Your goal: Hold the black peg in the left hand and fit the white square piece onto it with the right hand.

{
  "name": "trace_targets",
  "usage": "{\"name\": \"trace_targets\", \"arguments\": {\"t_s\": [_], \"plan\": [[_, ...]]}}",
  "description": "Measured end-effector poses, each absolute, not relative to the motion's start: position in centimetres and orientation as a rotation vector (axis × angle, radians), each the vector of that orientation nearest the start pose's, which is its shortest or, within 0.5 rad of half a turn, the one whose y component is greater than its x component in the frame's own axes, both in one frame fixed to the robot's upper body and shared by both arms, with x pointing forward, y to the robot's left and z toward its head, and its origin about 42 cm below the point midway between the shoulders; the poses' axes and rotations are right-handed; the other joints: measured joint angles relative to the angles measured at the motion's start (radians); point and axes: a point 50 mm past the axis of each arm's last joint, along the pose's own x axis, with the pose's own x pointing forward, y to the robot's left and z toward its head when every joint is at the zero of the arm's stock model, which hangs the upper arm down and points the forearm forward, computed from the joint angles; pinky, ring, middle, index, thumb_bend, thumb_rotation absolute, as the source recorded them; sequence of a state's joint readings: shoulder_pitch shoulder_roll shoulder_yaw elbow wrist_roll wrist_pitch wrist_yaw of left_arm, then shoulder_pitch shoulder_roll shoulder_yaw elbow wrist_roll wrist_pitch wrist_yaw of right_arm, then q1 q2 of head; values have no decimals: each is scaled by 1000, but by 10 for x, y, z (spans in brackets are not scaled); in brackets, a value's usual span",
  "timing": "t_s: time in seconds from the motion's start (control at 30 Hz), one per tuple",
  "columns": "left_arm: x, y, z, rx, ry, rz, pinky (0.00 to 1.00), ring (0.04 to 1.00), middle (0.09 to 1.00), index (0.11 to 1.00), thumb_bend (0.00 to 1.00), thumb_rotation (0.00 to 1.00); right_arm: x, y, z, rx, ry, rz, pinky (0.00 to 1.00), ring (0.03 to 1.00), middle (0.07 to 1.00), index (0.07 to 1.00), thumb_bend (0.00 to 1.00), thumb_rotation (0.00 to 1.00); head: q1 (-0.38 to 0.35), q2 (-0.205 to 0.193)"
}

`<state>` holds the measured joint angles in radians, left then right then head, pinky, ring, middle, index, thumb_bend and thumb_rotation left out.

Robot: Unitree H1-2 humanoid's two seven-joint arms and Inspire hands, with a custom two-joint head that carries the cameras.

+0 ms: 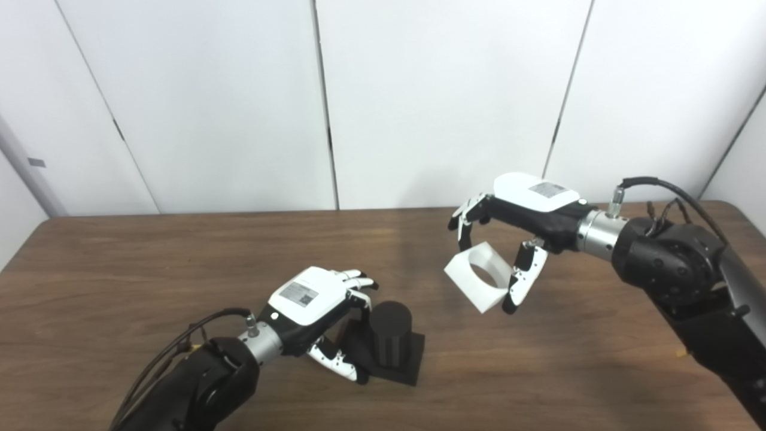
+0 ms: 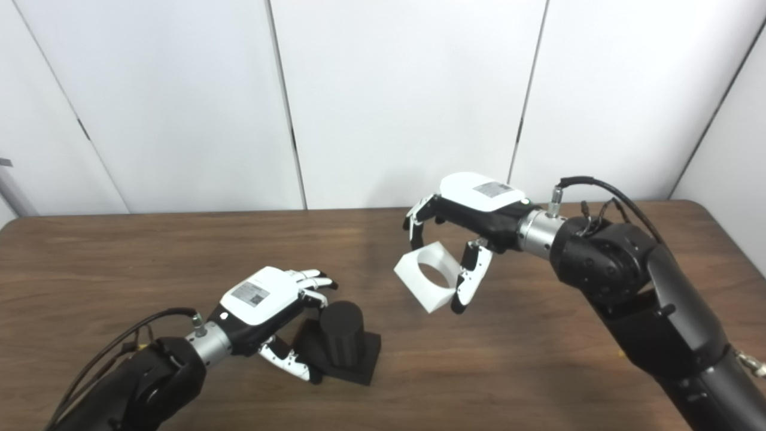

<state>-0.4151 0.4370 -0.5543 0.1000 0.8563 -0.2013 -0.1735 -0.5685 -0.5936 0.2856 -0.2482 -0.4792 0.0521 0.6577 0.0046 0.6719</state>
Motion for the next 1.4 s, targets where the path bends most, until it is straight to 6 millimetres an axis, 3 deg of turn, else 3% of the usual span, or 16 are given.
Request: {"name": "trace_targets", "arguments": {"t_s": [0.4,1.4], "plan": [[370,180,158,1410,-475,-711,827,913,889,491,521,78,378,-205,309,-1242,-435,739,694,823,762,477,521,134,26,9],[369,177,157,1410,-471,-708,830,921,887,491,520,79,382,-171,280,-1166,-424,795,681,812,762,476,521,135,49,20]]}}
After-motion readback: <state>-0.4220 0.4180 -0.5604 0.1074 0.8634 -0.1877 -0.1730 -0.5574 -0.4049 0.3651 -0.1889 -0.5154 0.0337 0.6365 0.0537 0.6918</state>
